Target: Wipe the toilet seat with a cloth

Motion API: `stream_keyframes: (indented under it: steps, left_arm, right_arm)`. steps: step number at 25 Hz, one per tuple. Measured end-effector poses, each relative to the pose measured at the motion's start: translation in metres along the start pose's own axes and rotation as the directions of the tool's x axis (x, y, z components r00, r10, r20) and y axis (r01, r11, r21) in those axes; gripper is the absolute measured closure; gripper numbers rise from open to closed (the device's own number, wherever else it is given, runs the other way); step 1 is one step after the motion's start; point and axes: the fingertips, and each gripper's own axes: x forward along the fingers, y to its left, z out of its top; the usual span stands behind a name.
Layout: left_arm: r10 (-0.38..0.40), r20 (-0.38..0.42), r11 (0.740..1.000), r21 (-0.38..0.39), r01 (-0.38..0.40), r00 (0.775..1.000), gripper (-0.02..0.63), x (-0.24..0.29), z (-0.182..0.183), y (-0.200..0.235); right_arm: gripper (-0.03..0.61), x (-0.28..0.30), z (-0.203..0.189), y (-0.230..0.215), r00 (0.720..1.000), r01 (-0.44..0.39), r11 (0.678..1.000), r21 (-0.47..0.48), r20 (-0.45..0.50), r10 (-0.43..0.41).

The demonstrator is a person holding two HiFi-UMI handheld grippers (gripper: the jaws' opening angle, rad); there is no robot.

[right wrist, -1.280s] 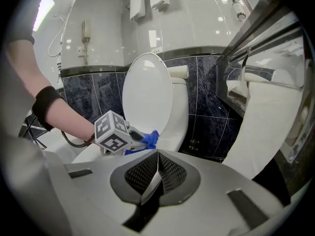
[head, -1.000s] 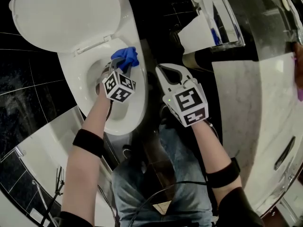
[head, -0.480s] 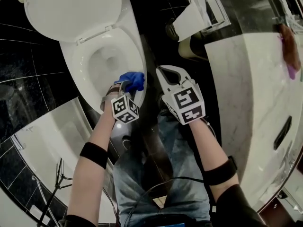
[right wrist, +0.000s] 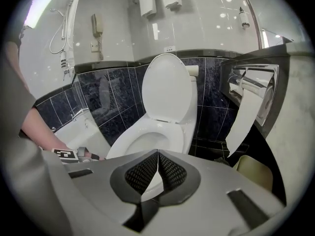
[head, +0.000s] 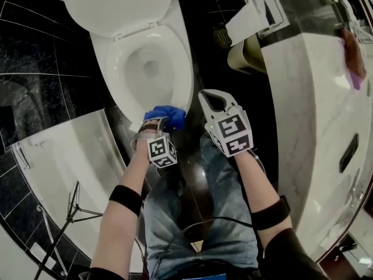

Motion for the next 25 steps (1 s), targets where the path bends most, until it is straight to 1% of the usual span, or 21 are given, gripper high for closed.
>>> stream_keyframes:
  steps: [3,6,8,10,12,14,17,21,25]
  left_arm:
    - [-0.006,-0.026,1.0,0.021,0.006,1.0,0.549,-0.004,-0.016,-0.024]
    - [-0.007,-0.015,1.0,0.015,0.008,1.0,0.548,-0.008,-0.017,-0.034]
    - [0.007,0.008,1.0,0.005,-0.007,1.0,0.548,-0.013,-0.013,-0.029]
    - [0.042,0.045,0.999,-0.016,-0.041,0.998,0.548,-0.023,-0.007,-0.013]
    - [0.095,0.06,0.995,-0.018,-0.095,0.994,0.548,-0.032,-0.005,0.012]
    - [0.156,0.064,0.988,-0.01,-0.155,0.986,0.548,-0.042,-0.005,0.047]
    - [0.241,0.032,0.97,-0.008,-0.241,0.97,0.546,-0.056,-0.011,0.108]
    - [0.343,-0.012,0.937,0.081,-0.341,0.939,0.546,-0.056,-0.031,0.19]
    - [0.394,-0.064,0.914,0.136,-0.383,0.917,0.546,-0.046,-0.056,0.259]
  right_arm:
    - [0.563,0.0,-0.003,0.014,1.0,-0.005,1.0,0.002,-0.007,0.005]
    - [0.563,0.002,0.0,0.025,1.0,-0.017,1.0,-0.006,-0.006,0.017]
    - [0.563,0.004,0.005,0.028,1.0,-0.022,1.0,-0.015,0.0,0.022]
    - [0.563,0.006,0.012,0.028,1.0,-0.024,0.999,-0.023,0.01,0.025]
    - [0.563,0.007,0.021,0.027,0.999,-0.024,0.999,-0.029,0.022,0.024]
    - [0.563,0.009,0.029,0.023,0.999,-0.021,0.999,-0.031,0.033,0.022]
    - [0.563,0.014,0.041,0.017,0.999,-0.02,0.999,-0.035,0.048,0.022]
    - [0.563,0.028,0.057,0.009,0.997,-0.039,0.998,-0.048,0.06,0.042]
    - [0.563,0.05,0.072,-0.003,0.995,-0.063,0.996,-0.068,0.072,0.068]
